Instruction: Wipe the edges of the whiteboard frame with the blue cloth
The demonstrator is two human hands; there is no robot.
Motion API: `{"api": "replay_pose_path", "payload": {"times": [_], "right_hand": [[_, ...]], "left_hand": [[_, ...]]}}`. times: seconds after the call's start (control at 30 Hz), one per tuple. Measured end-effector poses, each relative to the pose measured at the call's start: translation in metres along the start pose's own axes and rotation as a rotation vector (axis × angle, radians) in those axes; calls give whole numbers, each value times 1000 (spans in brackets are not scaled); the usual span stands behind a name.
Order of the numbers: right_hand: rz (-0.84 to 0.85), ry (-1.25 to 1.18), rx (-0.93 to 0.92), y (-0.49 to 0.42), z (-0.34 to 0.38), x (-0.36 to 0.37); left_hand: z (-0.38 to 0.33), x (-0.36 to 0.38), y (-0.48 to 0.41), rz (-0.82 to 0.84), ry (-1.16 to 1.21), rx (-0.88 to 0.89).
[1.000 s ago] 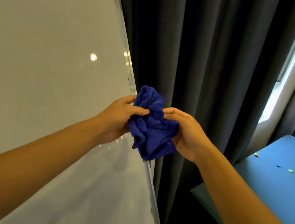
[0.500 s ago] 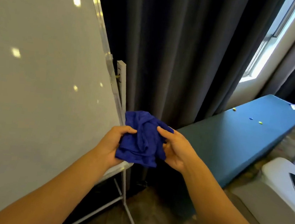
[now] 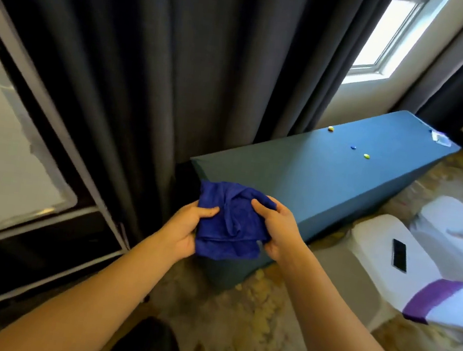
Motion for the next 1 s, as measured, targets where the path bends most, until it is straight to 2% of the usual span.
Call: {"api": "replay_pose_path", "payload": {"times": [0.23,0.4,0.5,0.67,0.83,1.0], "right_hand": [[-50,117,136,-112,-13,-55],[-80,349,216,-186,-21,-86],[-54,453,296,-227,-28,-100],[151,613,416,-276,-37,-110],[374,719,438,-308,-13,-121],[608,911,378,-330,43,-117]], "left_hand": [[45,15,-126,-124,53,-52],[73,28,-188,-198,160,-129],[86,35,-213,-302,219,-146],[102,36,-228,-517,258,-180],[97,46,-219,-756,161,-167],[83,62,-201,-1045,-350,-24]]}}
Point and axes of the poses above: each hand's wrist, its own y-axis away from the middle knuckle, its own x-axis out of the palm, z = x × y, the point moved 1 cm from there along -y, towards the middle knuckle
